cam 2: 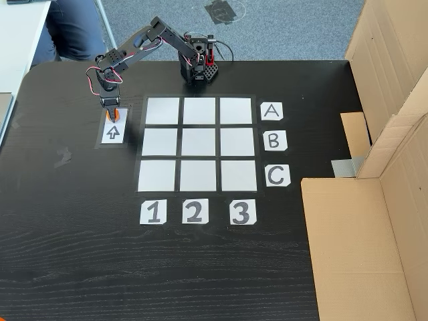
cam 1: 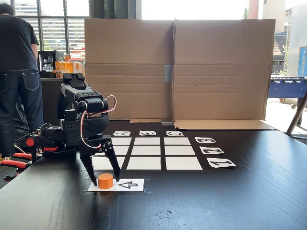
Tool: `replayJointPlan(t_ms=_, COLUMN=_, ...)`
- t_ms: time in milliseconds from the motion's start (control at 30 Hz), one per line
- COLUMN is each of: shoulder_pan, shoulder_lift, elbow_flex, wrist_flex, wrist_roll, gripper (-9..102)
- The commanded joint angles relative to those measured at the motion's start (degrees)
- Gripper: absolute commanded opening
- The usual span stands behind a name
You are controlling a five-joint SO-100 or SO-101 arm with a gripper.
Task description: Pick up the round, orange token and place it in the grid on square A1.
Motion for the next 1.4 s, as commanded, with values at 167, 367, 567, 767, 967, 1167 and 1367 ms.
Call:
replayJointPlan(t_ms=167, shoulder_pan=0.0, shoulder_lift=0.53, elbow_flex=-2.99, wrist_flex=-0.88, wrist_roll=0.53, gripper=5)
replayJointPlan(t_ms=367, shoulder_pan=1.23, shoulder_lift=5.36, elbow_flex=-3.25, wrist_flex=-0.7, wrist_roll=0.79, gripper=3)
replayJointPlan(t_ms=567, shoulder_pan=3.6, shoulder_lift=15.47, elbow_flex=-3.16, wrist_flex=1.32, wrist_roll=1.14, gripper=2)
replayJointPlan(t_ms=767, shoulder_pan=6.42, shoulder_lift=26.1, elbow_flex=-1.23, wrist_flex=6.86, wrist_roll=1.14, gripper=2)
replayJointPlan(t_ms=967, shoulder_pan=7.47, shoulder_lift=41.04, elbow_flex=8.88, wrist_flex=8.0, wrist_roll=0.97, gripper=3)
replayJointPlan(t_ms=1167, shoulder_pan=6.77, shoulder_lift=56.34, elbow_flex=21.09, wrist_flex=8.88, wrist_roll=0.79, gripper=3)
replayJointPlan(t_ms=1367, shoulder_pan=4.04, shoulder_lift=67.94, elbow_flex=35.95, wrist_flex=9.32, wrist_roll=0.79, gripper=3)
